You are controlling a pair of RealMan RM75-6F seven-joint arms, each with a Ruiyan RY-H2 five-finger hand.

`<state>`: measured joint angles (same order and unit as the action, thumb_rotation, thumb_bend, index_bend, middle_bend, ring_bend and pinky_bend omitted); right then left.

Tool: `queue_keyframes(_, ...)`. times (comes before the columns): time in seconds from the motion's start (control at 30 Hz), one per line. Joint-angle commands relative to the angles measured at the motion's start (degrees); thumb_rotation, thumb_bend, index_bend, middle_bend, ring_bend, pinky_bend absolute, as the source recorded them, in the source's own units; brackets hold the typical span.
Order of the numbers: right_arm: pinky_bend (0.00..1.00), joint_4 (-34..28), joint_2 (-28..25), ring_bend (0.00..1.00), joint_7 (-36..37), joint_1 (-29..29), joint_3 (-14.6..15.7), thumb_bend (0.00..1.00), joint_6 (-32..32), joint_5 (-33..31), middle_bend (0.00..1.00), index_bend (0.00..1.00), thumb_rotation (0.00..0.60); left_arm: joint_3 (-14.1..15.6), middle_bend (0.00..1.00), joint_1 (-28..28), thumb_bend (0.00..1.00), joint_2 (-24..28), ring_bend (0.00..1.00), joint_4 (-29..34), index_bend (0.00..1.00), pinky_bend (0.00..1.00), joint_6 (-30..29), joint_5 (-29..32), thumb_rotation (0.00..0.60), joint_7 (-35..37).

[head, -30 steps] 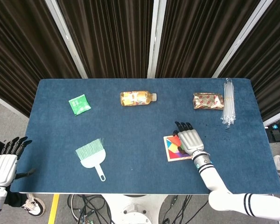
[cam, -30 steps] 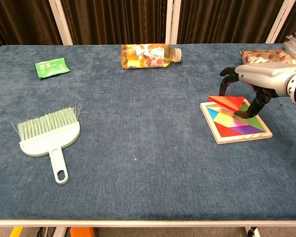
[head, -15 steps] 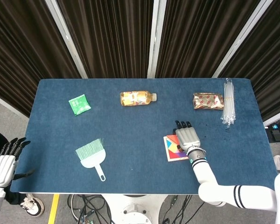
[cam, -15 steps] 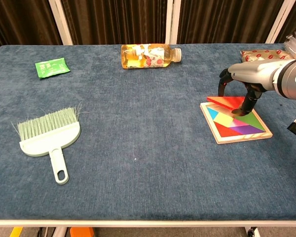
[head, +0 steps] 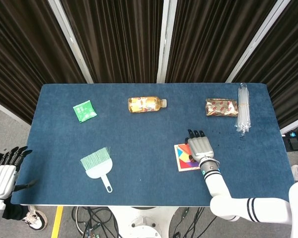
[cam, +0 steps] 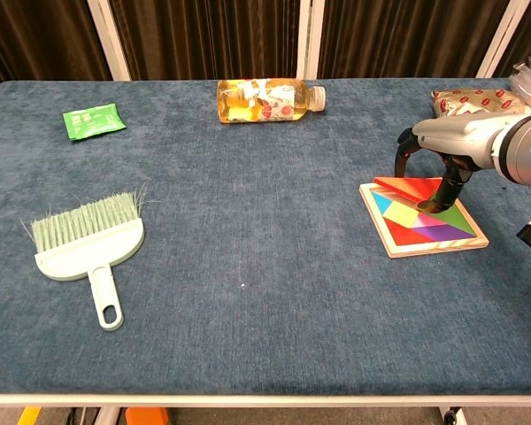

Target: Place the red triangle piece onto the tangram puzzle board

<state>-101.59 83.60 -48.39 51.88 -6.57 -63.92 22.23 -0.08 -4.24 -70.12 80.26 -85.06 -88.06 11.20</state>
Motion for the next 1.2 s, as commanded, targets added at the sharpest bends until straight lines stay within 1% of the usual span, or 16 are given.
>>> queue_keyframes(0.03,0.00,0.3,0.2,0.00,0.3,0.0,0.1,0.27,0.1,0.2,0.00,0.54,0.600,0.0,0.10,0.0,0.00,0.0,0.02,-0.1,0.17,0.11,0.0,0.0,0.600,0.0)
queue_keyframes(0.23,0.00,0.4,0.5,0.00,0.9,0.2,0.1,0.27,0.3,1.1,0.00,0.54,0.600,0.0,0.10,0.1,0.00,-0.1,0.02,-0.3,0.17,0.11,-0.1,0.0,0.600,0.2)
queue_keyframes(1.2,0.00,1.3,0.5,0.00,1.9,-0.2,1.2,0.27,-0.1,1.2,0.00,0.53,0.600,0.4,0.10,0.6,0.00,-0.2,0.02,-1.5,0.17,0.11,-0.4,-0.3,0.600,1.2)
